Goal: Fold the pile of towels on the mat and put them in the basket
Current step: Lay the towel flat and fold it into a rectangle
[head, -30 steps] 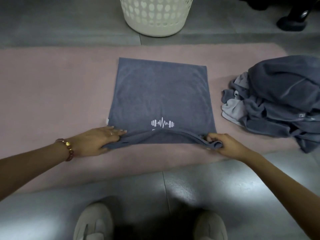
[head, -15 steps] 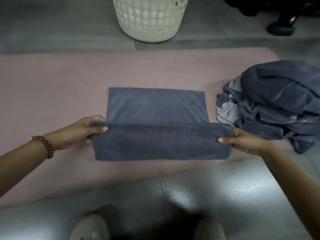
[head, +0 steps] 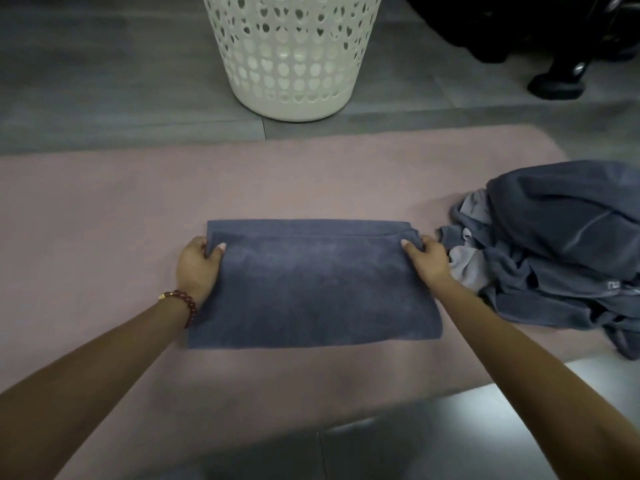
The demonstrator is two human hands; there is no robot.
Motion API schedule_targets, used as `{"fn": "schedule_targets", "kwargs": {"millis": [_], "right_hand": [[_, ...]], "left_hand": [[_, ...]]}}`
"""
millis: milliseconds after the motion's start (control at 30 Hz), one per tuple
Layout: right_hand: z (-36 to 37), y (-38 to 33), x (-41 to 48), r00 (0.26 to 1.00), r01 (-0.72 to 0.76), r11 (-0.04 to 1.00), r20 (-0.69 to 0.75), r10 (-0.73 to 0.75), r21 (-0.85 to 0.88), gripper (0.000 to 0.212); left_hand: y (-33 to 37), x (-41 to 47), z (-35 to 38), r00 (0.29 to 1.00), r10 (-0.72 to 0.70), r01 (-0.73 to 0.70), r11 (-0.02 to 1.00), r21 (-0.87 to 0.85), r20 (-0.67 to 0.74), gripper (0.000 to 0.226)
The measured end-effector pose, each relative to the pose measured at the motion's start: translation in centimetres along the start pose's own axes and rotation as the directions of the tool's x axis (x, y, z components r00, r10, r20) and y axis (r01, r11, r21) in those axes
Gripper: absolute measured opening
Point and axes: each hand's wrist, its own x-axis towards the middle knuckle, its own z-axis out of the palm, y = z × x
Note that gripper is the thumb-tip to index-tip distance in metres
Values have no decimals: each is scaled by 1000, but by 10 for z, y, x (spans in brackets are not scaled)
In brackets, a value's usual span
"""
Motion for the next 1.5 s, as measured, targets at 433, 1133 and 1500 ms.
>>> {"fn": "schedule_targets", "kwargs": {"millis": [433, 1133, 1500], "right_hand": [[19, -2, 31, 993, 70, 988, -90, -83, -140, 13], [71, -49, 6, 832, 547, 572, 325, -449, -612, 59], [30, 29, -11, 885, 466, 569, 360, -296, -678, 64]], "left_hand": [[-1, 40, 11, 987, 162, -155, 972, 179, -24, 16], [34, 25, 49, 721, 570, -676, 451, 582, 395, 48], [-24, 24, 12, 813, 334, -582, 488, 650, 477, 66]]}}
